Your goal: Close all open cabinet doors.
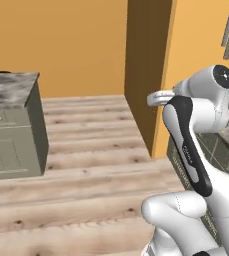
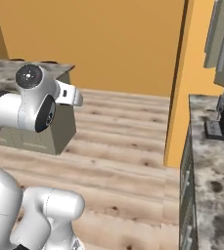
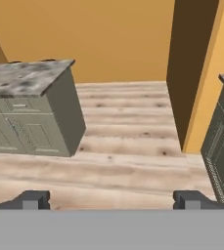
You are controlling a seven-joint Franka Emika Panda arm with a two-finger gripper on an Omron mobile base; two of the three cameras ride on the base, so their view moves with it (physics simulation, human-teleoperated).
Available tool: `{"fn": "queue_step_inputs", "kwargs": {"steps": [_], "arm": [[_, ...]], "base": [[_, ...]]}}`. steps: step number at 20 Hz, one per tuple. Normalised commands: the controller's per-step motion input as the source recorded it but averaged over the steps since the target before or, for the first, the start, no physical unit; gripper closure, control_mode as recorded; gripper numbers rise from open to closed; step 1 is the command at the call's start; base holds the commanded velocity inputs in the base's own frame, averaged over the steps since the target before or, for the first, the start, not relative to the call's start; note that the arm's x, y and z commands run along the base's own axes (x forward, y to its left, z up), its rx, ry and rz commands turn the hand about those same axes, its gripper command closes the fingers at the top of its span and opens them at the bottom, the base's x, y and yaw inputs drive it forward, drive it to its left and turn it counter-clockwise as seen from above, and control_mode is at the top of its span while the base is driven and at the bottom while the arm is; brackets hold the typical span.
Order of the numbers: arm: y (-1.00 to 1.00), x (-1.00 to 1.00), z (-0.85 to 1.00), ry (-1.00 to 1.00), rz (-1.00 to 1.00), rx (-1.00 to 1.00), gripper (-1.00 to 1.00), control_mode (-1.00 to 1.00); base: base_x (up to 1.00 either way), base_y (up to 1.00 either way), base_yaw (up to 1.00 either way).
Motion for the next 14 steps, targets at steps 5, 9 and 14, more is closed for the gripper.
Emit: {"fn": "queue_step_inputs", "kwargs": {"steps": [5,9,14], "arm": [[0.00,0.00,0.00,0.00,0.00,0.00,-1.00,1.00],[0.00,0.00,0.00,0.00,0.00,0.00,-1.00,1.00],[0.00,0.00,0.00,0.00,0.00,0.00,-1.00,1.00]], "base": [[0.92,0.21,0.00],[0.84,0.24,-0.11],[0.70,0.33,-0.37]]}}
